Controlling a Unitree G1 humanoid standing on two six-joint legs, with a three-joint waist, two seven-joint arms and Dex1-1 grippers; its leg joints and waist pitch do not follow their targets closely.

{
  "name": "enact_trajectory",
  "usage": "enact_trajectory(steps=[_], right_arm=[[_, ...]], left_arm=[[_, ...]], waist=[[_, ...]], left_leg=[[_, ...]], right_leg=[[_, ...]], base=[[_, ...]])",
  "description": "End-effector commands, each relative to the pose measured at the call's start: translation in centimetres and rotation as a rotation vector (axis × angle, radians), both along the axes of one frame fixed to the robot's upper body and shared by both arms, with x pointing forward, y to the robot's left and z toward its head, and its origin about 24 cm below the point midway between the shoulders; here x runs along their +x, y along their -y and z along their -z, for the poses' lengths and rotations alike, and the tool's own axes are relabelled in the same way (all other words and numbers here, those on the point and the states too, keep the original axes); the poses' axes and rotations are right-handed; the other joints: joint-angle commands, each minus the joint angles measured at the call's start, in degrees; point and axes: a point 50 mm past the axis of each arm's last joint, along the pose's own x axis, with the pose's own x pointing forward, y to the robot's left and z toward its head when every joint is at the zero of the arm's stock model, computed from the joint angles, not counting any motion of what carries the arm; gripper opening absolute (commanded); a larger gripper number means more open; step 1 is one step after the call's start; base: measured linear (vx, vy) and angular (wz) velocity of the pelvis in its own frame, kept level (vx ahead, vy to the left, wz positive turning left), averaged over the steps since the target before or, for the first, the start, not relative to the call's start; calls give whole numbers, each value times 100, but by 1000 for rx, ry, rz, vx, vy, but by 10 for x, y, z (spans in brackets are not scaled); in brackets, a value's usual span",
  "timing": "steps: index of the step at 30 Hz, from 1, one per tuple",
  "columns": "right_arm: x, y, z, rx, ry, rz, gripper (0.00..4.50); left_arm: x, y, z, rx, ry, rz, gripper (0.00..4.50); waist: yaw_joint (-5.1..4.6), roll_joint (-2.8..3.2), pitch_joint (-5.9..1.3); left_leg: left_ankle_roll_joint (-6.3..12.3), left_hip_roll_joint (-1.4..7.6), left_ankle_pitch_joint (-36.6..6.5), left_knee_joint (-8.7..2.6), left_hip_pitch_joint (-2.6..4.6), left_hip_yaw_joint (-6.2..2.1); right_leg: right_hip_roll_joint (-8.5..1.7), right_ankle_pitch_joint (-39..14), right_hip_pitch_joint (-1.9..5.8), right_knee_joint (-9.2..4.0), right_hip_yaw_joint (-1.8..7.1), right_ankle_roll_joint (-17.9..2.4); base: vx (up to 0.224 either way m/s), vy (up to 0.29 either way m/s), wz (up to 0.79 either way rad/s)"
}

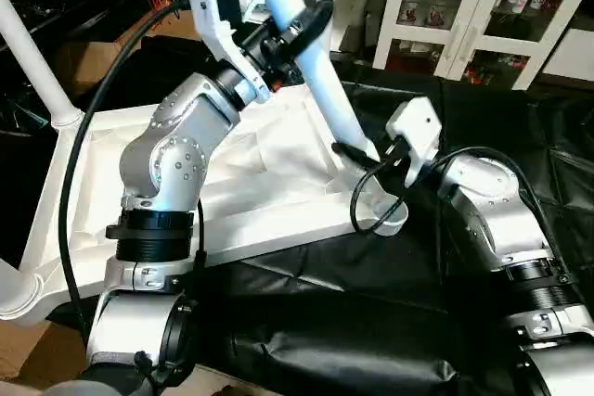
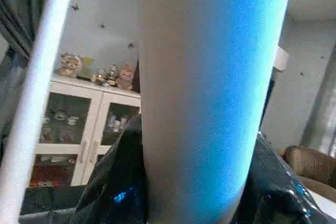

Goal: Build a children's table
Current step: Insert table leg to table base

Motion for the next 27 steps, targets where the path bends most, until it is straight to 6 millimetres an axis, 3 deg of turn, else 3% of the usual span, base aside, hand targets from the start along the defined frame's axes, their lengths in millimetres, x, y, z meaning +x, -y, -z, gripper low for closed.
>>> enact_trajectory(steps=[1,8,9,13,14,17,20,26,27], right_arm=[[3,2,-13,38,63,24,298],[6,-7,-20,14,204,120,353],[6,-9,-20,-7,223,128,360],[10,-18,-20,-93,297,186,392],[15,-23,-22,-149,355,243,395],[20,-31,-27,-228,449,307,396],[24,-32,-28,-248,473,337,396],[30,-31,-25,-272,487,387,396],[30,-32,-24,-274,486,384,396]], left_arm=[[0,0,-15,3,64,-44,170],[-10,11,-27,-15,195,-92,170],[-12,13,-28,-37,200,-88,170],[-18,18,-29,-77,229,-68,170],[-22,22,-29,-79,251,-51,170],[-28,27,-27,-82,275,-18,170],[-31,29,-26,-58,295,-3,170],[-34,26,-26,-71,305,-12,169],[-34,25,-26,-68,313,-18,169]], waist=[[10,-21,-455],[10,11,-467],[17,47,-469],[-10,18,-458],[1,60,-459],[-23,34,-449],[-17,62,-441],[-15,59,-442],[-14,36,-440]], left_leg=[[856,260,1017,-263,117,-106],[778,278,1212,-250,115,-134],[743,271,1230,-239,123,-133],[655,242,1184,-246,103,-126],[614,255,1125,-248,114,-139],[528,226,1115,-251,115,-114],[512,236,982,-261,120,-117],[475,233,925,-260,127,-107],[476,234,936,-264,120,-105]], right_leg=[[-425,2866,393,-257,246,-1781],[-433,2968,381,-232,234,-1685],[-434,3001,376,-228,232,-1689],[-415,2995,394,-244,237,-1651],[-432,2877,384,-247,237,-1634],[-402,2790,391,-266,246,-1631],[-409,2748,386,-264,256,-1571],[-394,2833,381,-254,263,-1536],[-393,2868,388,-254,264,-1521]], base=[[0,0,0],[0,0,0],[0,0,0],[0,0,0],[0,0,0],[0,0,0],[0,0,0],[0,0,0],[0,0,0]])
